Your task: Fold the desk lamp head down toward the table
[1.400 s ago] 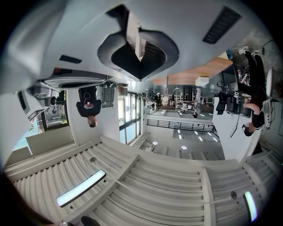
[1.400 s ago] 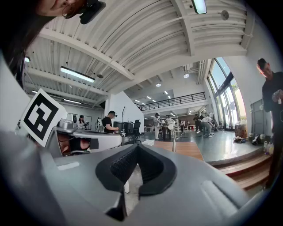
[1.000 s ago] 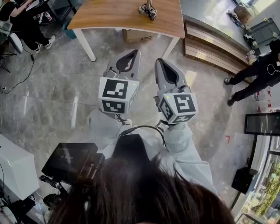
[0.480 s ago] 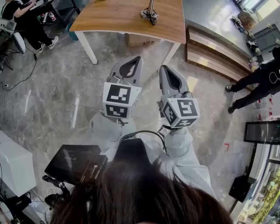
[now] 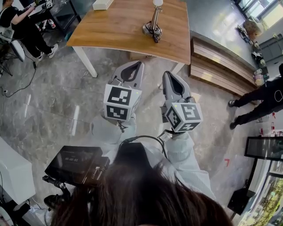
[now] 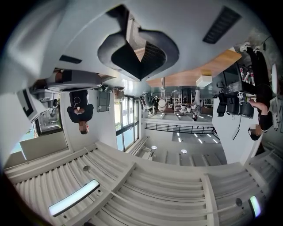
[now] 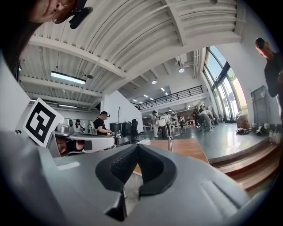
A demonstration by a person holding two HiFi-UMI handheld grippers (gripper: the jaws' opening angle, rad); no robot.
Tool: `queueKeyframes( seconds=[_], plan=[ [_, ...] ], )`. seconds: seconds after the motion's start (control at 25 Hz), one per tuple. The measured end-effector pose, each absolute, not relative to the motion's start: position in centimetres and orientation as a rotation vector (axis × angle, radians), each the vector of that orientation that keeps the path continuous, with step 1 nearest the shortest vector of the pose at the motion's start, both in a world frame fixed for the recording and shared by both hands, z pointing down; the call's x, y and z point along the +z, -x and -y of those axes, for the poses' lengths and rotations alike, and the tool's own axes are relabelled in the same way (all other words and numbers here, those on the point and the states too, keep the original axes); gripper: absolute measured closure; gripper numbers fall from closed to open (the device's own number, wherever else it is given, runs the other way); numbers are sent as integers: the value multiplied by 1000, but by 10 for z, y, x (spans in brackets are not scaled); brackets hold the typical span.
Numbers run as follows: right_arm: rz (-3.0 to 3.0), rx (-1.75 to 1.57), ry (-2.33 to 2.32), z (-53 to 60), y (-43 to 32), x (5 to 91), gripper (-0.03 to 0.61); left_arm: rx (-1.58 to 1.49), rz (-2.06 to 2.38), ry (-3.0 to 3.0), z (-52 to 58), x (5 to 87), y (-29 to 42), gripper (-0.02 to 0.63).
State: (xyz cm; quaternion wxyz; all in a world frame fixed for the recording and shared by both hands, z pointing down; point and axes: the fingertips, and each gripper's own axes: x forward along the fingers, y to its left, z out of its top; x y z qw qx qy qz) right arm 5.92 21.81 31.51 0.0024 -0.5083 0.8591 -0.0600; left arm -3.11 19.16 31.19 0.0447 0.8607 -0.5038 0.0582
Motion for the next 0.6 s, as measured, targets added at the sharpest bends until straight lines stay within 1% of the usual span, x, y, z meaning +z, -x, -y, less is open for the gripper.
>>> queueKeyframes(
  seconds=[0.16,0.28,0.48,0.6],
  plan=[
    [-2678,-127,1616,-133,-51,297,577,181,1523,-2663,-107,297,40,611],
    [-2645,-140,1629,-70,-49,290,577,186,1510,-2673,-45,294,47,611],
    [-2632,-189,1672,18,-56,308,577,205,1481,-2661,45,316,48,611],
    [-2628,-226,1691,48,-68,312,577,240,1459,-2642,72,326,43,611]
  ],
)
